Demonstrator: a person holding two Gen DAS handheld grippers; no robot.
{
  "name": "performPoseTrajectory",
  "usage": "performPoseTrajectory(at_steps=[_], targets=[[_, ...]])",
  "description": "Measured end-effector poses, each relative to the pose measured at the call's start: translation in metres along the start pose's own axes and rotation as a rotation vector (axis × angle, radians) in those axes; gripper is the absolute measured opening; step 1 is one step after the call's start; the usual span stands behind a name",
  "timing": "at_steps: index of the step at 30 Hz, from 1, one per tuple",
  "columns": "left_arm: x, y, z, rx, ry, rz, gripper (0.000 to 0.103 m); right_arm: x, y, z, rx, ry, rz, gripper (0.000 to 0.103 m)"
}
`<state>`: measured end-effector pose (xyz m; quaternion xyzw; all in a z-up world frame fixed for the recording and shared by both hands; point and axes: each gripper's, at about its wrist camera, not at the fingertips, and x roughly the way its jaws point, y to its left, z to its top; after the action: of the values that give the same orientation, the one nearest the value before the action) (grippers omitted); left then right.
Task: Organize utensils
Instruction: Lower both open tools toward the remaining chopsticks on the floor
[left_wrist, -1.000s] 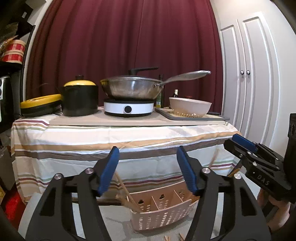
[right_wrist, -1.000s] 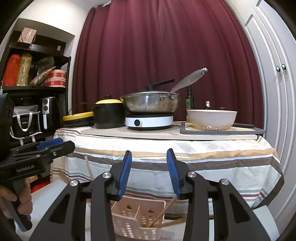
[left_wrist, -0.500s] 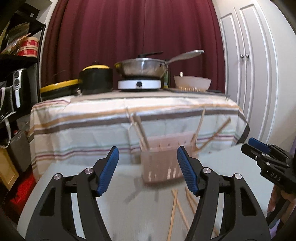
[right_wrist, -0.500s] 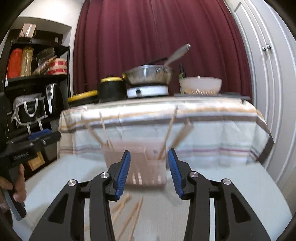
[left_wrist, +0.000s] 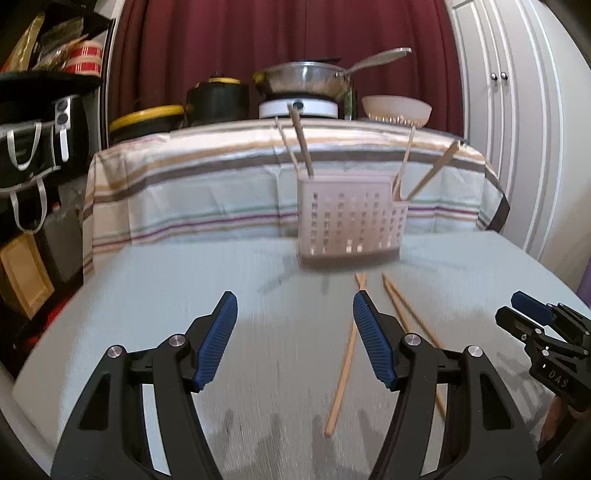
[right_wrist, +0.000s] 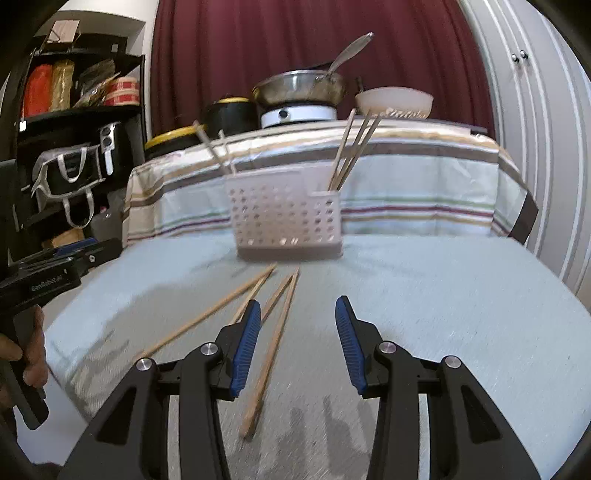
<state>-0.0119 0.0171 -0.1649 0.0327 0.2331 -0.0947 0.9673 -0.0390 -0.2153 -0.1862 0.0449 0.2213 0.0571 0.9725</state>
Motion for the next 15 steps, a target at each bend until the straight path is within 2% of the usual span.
performPoseTrajectory(at_steps=[8, 11, 15], targets=[[0.003, 0.001, -0.026, -0.004, 0.043, 0.011, 0.063, 0.014, 0.014, -0.024, -0.023, 0.101, 0.050, 0.042], [0.005, 0.001, -0.032, -0.006, 0.054, 0.009, 0.063, 0.022, 0.017, -0.029, -0.027, 0.144, 0.057, 0.038], [0.009, 0.002, -0.036, -0.013, 0.072, 0.003, 0.063, 0.032, 0.017, -0.038, -0.016, 0.208, 0.061, 0.026]])
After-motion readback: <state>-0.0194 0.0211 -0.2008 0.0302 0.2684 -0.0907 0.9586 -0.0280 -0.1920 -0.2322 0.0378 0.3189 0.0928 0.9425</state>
